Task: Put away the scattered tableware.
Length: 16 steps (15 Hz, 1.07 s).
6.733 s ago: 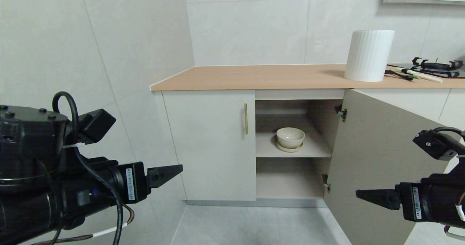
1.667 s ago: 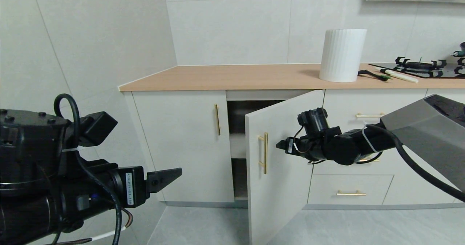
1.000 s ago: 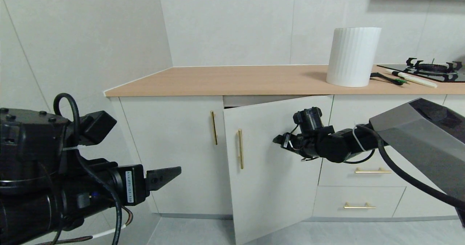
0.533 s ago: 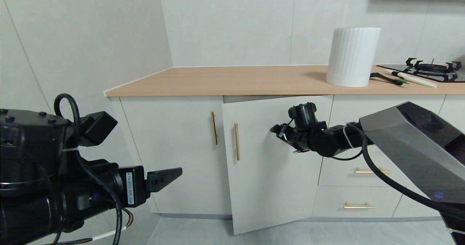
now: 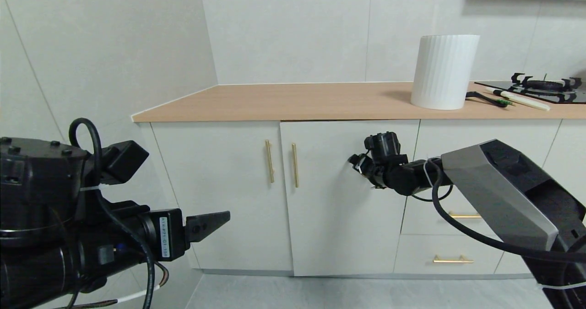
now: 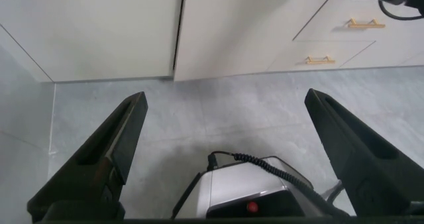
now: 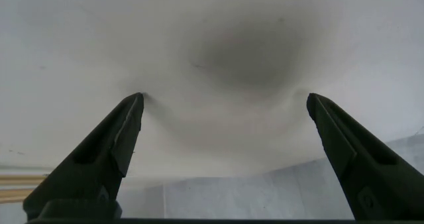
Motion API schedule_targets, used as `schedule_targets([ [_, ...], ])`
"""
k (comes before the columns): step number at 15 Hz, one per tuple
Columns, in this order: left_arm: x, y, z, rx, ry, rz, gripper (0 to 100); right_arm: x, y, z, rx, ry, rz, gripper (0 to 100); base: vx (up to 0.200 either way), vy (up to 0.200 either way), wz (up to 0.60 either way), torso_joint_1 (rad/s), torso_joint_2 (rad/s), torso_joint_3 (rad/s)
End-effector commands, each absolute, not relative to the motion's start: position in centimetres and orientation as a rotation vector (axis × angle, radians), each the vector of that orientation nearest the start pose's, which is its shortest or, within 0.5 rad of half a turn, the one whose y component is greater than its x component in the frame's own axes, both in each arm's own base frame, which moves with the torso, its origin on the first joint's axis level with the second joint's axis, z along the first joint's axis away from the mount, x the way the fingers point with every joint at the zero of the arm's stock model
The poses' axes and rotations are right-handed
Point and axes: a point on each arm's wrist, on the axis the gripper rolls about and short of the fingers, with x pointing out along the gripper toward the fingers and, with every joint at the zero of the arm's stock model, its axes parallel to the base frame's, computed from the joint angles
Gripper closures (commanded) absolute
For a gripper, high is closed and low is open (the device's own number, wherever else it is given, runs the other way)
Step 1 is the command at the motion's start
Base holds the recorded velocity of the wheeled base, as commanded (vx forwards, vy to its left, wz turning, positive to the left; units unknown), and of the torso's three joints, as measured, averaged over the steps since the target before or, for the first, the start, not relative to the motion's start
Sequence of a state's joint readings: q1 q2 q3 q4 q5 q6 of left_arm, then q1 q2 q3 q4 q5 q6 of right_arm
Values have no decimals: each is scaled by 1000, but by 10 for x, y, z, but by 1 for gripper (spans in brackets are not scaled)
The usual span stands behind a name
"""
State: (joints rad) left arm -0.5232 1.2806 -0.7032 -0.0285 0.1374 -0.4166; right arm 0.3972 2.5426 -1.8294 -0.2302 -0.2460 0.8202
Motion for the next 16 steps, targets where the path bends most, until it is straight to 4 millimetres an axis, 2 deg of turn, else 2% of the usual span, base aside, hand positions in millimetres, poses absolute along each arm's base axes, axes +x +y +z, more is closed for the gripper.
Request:
schedule_targets([
  [1, 165, -92, 202, -222, 589, -260, 0, 487, 193, 60, 654, 476, -67, 0, 0, 0, 0, 0, 0, 0],
  [7, 165, -91, 202, -225, 587, -260, 0, 490, 189, 60, 657, 458, -90, 0, 0, 0, 0, 0, 0, 0],
  [10, 165, -92, 202, -224, 588, -259, 0, 482, 190, 74, 651, 475, -90, 0, 0, 0, 0, 0, 0, 0],
  [11, 165, -91, 202, -223, 588, -260, 0, 466, 194, 87, 640, 512, -66, 0, 0, 0, 0, 0, 0, 0],
  [13, 165, -91, 202, -224, 588, -258, 0, 452, 198, 99, 638, 533, -29, 0, 0, 0, 0, 0, 0, 0],
  [14, 163, -89, 205, -231, 570, -256, 0, 422, 197, 135, 638, 533, 29, 0, 0, 0, 0, 0, 0, 0],
  [15, 162, -89, 206, -236, 557, -261, 0, 412, 195, 147, 640, 525, 43, 0, 0, 0, 0, 0, 0, 0],
  [16, 160, -88, 210, -246, 529, -267, 0, 384, 187, 180, 638, 501, 94, 0, 0, 0, 0, 0, 0, 0],
])
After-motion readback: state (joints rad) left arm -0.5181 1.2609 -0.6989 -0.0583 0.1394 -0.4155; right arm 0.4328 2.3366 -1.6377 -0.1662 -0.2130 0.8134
